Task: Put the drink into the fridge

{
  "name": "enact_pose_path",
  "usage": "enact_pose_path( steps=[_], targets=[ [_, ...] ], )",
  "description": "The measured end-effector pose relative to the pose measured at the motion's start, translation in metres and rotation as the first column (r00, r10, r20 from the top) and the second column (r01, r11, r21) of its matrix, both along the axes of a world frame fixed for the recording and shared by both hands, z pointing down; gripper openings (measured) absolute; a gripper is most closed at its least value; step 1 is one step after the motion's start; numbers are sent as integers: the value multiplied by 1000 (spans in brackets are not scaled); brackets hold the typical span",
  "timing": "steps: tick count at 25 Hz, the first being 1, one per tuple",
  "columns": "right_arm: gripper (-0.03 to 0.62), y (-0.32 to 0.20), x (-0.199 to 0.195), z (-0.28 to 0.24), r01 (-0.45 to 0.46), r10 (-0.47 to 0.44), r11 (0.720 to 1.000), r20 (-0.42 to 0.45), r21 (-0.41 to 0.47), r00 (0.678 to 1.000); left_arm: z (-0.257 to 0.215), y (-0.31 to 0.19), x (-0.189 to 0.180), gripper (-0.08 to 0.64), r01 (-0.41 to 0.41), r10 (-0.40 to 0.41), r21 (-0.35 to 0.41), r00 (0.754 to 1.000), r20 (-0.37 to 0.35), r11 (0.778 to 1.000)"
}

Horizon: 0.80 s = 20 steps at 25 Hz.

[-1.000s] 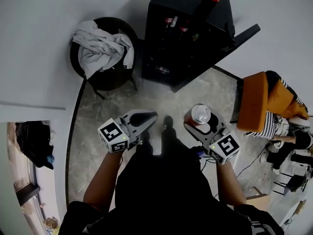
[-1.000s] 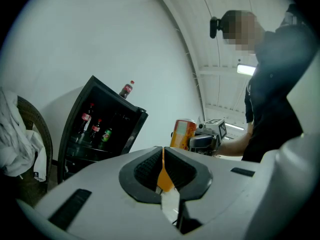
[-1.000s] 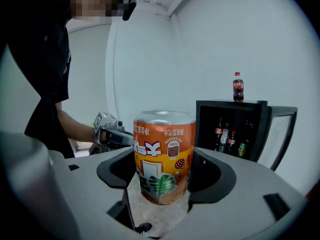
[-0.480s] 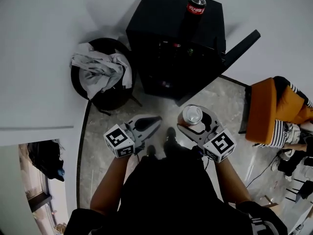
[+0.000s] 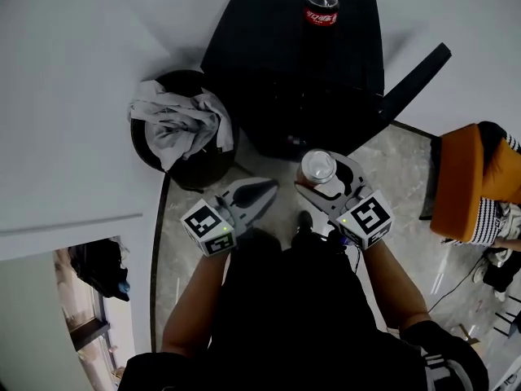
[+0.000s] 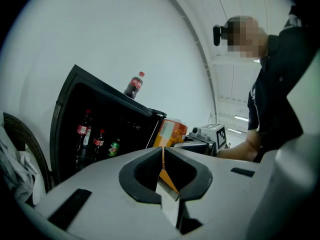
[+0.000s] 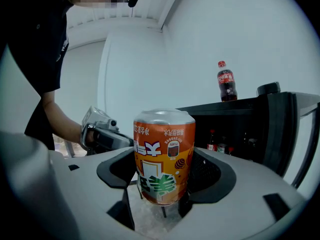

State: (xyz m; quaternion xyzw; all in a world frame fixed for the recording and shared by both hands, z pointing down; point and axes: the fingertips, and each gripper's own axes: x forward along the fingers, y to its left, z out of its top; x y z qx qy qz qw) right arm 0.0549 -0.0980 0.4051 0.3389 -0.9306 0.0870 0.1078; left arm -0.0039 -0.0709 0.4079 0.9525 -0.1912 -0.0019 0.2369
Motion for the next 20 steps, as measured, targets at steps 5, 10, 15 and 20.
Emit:
enact_pose_path(
  steps=[5, 10, 15, 20],
  targets=[
    [316, -25, -22, 6, -43, 43, 999, -17, 21, 999, 19, -29, -25, 20, 3, -3, -20, 999, -36, 1000],
    [316, -45, -29, 29, -140, 140, 990, -53, 21, 989, 52, -55, -43, 20, 2, -2, -45, 1000, -1, 999],
    [316, -71, -28, 57, -194, 194, 981, -64, 8, 979, 82, -71, -32, 20, -48, 50, -42, 998, 32, 998],
    [316, -98, -28, 78, -168, 169, 985, -81, 26, 982, 103, -88, -18, 20, -42, 43, -44, 999, 20, 998]
  ],
)
